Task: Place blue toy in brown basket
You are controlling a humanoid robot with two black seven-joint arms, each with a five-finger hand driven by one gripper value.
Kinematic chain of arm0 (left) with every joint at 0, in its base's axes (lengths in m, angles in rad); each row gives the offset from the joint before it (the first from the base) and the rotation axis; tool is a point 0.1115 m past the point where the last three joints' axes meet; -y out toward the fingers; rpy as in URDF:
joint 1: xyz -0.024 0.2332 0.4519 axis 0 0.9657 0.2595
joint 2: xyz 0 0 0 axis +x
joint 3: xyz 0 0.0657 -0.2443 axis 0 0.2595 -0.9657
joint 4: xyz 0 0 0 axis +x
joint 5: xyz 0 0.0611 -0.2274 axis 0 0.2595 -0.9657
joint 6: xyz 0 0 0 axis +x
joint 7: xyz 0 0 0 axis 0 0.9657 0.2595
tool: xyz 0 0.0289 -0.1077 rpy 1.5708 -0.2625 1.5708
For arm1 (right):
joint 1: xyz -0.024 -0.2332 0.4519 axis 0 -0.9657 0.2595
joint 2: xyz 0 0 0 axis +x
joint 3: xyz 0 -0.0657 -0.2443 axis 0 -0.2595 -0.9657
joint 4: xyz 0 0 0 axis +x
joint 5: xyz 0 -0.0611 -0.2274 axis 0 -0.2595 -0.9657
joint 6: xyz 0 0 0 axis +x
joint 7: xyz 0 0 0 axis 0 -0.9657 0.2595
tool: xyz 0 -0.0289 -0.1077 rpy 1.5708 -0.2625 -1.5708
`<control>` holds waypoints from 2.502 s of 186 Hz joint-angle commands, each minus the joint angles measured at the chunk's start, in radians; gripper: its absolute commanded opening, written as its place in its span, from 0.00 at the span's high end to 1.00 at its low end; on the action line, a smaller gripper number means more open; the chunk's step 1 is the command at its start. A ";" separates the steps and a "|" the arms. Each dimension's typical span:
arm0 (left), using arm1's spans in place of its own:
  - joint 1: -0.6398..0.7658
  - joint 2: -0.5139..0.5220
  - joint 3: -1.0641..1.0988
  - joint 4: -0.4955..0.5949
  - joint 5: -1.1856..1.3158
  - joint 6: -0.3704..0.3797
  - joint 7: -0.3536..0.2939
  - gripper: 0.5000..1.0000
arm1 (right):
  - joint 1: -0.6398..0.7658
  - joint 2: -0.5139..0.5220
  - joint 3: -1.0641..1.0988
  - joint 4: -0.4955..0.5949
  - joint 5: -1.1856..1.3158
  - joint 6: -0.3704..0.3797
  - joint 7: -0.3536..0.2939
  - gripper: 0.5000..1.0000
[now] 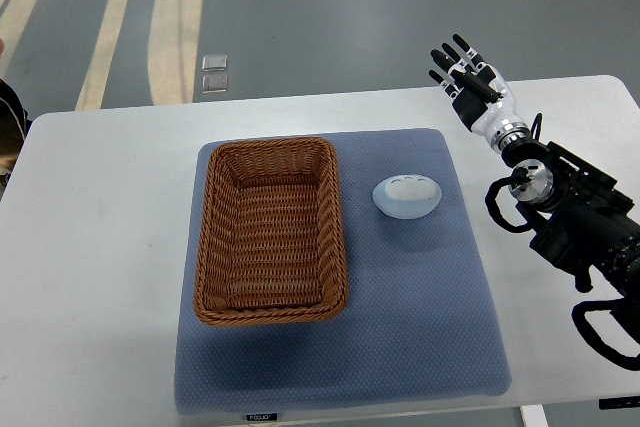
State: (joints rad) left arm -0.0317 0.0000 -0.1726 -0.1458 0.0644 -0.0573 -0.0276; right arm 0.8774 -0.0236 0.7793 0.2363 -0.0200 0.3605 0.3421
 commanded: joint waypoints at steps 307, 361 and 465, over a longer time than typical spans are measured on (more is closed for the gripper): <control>0.001 0.000 0.010 0.011 0.000 0.007 0.000 0.00 | -0.035 -0.170 -0.008 0.259 -0.002 -0.112 -0.003 0.18; 0.001 0.000 0.010 0.011 0.000 0.007 0.000 0.00 | -0.034 -0.357 -0.107 0.437 -0.040 -0.181 -0.005 0.18; 0.001 0.000 0.010 0.011 0.000 0.007 0.000 0.00 | 0.103 -0.430 -0.127 0.567 -0.928 0.070 -0.017 0.18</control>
State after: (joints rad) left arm -0.0309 0.0000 -0.1626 -0.1352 0.0639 -0.0506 -0.0278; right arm 0.9457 -0.4531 0.6551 0.7826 -0.7276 0.3416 0.3253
